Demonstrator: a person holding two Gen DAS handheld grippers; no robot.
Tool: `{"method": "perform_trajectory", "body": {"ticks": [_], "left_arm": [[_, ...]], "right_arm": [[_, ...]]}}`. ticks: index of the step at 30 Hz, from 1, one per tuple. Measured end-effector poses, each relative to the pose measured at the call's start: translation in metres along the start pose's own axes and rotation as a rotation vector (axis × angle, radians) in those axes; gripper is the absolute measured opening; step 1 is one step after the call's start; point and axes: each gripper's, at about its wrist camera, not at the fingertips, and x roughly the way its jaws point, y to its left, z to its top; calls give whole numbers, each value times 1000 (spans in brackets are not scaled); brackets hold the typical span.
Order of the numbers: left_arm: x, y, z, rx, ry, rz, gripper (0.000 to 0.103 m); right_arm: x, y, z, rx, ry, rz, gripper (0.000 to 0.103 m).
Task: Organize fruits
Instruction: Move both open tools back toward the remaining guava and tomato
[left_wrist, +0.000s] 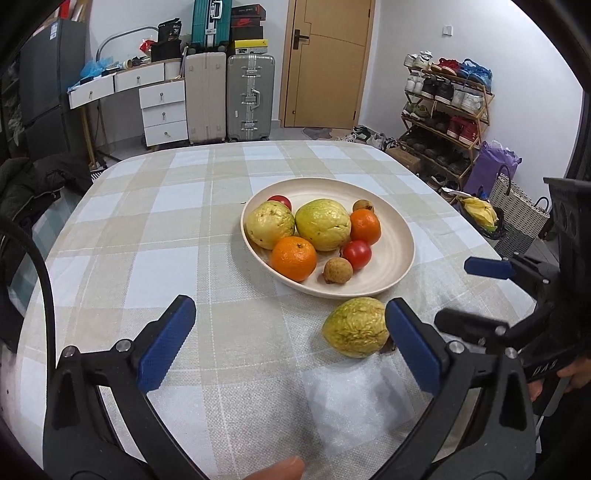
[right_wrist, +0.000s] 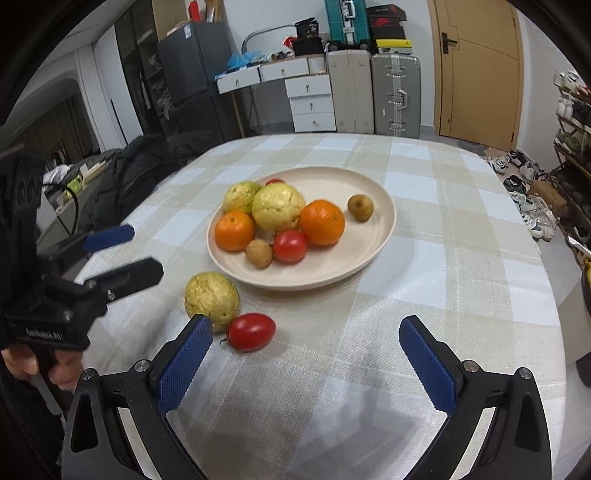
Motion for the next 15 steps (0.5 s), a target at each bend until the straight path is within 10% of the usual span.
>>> {"method": "perform_trajectory", "body": {"ticks": [15], "left_arm": [[7, 7, 1, -45, 39, -29, 102]], "right_arm": [[36, 27, -13, -100, 127, -28, 103]]}}
